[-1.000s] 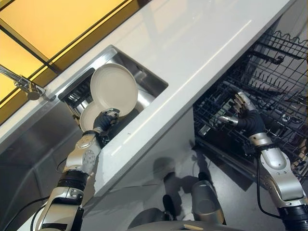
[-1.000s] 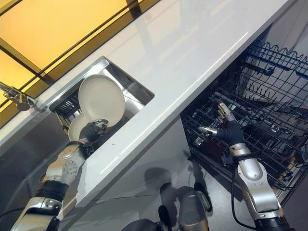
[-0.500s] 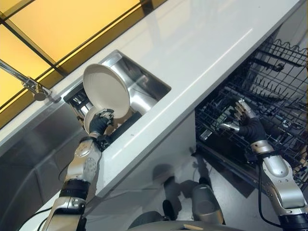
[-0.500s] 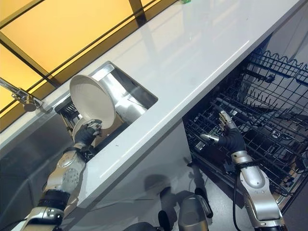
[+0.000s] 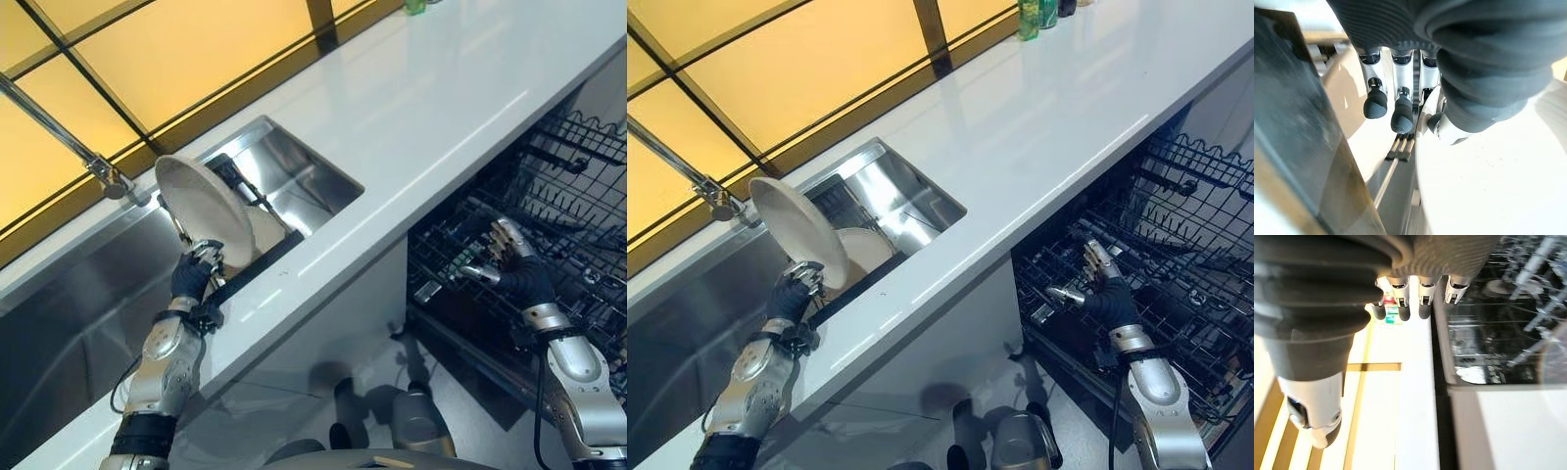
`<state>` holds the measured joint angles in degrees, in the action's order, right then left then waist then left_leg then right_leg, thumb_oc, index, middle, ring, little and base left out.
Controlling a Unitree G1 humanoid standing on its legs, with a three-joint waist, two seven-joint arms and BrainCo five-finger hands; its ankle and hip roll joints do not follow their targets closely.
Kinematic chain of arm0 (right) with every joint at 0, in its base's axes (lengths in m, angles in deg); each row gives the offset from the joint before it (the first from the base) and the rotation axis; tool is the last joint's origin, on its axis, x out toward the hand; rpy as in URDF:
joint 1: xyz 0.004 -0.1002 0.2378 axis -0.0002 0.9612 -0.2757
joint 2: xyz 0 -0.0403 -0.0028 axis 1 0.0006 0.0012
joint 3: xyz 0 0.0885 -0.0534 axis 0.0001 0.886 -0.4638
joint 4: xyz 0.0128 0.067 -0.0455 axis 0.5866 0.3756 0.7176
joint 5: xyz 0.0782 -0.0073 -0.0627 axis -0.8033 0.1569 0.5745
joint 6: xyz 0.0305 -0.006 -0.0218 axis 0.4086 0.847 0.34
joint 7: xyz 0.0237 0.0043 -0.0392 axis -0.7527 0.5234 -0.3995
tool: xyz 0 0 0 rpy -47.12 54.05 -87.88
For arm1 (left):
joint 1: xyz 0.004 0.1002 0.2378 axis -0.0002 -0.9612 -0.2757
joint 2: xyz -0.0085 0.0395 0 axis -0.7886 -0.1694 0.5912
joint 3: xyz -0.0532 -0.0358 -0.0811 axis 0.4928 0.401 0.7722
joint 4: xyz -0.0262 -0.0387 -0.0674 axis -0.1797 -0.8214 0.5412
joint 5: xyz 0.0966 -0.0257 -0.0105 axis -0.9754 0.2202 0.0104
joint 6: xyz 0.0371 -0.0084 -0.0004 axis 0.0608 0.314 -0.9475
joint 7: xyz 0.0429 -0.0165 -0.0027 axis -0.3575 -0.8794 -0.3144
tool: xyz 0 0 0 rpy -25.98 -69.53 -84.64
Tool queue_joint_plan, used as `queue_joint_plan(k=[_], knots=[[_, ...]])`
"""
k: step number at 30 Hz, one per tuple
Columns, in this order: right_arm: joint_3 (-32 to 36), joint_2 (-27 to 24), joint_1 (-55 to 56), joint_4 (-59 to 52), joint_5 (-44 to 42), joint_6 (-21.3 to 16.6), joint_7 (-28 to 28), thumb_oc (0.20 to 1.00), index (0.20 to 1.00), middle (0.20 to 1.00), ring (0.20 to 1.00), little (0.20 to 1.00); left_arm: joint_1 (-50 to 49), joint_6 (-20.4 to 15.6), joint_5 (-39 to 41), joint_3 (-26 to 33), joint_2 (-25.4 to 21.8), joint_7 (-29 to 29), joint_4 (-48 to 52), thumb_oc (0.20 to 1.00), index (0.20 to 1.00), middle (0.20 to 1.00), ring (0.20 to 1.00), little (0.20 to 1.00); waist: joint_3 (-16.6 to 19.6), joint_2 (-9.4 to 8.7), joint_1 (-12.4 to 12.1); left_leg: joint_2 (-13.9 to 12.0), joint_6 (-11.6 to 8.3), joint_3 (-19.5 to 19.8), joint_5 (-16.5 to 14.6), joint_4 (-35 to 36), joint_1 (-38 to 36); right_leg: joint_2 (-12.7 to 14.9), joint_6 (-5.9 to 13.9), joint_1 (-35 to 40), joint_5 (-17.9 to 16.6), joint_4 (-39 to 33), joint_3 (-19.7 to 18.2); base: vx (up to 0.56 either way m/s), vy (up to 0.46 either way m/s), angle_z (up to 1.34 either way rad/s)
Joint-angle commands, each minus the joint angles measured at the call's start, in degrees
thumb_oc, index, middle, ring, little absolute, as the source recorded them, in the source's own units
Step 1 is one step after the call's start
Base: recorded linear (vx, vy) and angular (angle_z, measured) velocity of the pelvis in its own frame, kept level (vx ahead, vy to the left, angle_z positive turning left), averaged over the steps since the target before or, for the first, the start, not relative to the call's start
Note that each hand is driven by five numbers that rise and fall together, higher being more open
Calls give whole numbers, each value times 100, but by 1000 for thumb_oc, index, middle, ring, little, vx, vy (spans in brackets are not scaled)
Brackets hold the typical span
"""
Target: Pick up plates and place into dishwasher.
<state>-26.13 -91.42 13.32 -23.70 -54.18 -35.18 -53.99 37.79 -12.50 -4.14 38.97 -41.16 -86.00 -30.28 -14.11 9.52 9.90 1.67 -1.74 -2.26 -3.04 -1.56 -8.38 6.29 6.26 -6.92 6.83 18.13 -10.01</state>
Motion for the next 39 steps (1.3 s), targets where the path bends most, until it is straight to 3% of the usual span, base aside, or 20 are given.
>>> queue_joint_plan(k=[1,11,16,18,22,27,32,39], knots=[[348,183,55,-622,-88,-656,487,1000,1000,1000,1000,1000,27,-470,-180,569,-439,-132,346,200,200,200,200,200,492,-442,-94,226,39,275,-158,-506,558,272,119,737,-586,-1390,253,-112,-5,10],[777,352,-125,-878,-193,-1385,1404,1000,1000,1000,1000,1000,51,-523,-480,938,-695,-420,887,200,200,200,200,200,755,-525,-151,148,53,250,-213,-229,413,183,159,807,-585,-1624,228,-113,-16,2],[577,281,-461,-967,-307,-1571,1150,1000,1000,1000,1000,1000,257,-415,-645,867,-897,-621,1017,200,200,200,200,200,828,-531,-204,119,72,261,-236,-125,343,142,175,850,-576,-1712,205,-136,-18,-2],[189,176,-893,-1066,-316,-1624,817,1000,1000,1000,1000,1000,506,-453,-1019,674,-1035,-979,987,200,200,200,200,200,869,-552,-283,99,71,290,-246,-80,330,138,183,877,-578,-1764,242,-156,-39,-6],[-628,39,-1697,-1141,-277,-1432,639,1000,1000,1000,1000,1000,951,-442,-2035,228,-1287,-1691,834,200,200,200,200,200,916,-606,-442,86,70,353,-246,-54,338,138,195,932,-604,-1832,322,-166,-57,4],[-1506,0,-2581,-1114,-10,-1082,938,1000,1000,1000,1000,1000,1456,-461,-2975,-341,-1502,-2367,704,200,200,200,200,200,1004,-754,-654,70,52,395,-199,-29,387,123,204,966,-678,-1896,431,-133,-63,14],[-2028,136,-2904,-1095,-160,-692,1209,1000,1000,1000,1000,1000,1685,-356,-3830,-745,-1458,-2818,1057,200,200,200,200,200,1080,-867,-809,59,65,485,-161,106,362,63,188,1025,-644,-1910,542,-93,-57,14],[-2868,345,-3369,-1056,-214,-444,1620,1000,1000,1000,1000,1000,1975,-118,-5046,-1425,-1282,-3462,1491,200,200,200,200,200,1129,-1001,-983,90,93,587,-164,136,383,27,172,1055,-654,-1944,657,-72,-52,9]])
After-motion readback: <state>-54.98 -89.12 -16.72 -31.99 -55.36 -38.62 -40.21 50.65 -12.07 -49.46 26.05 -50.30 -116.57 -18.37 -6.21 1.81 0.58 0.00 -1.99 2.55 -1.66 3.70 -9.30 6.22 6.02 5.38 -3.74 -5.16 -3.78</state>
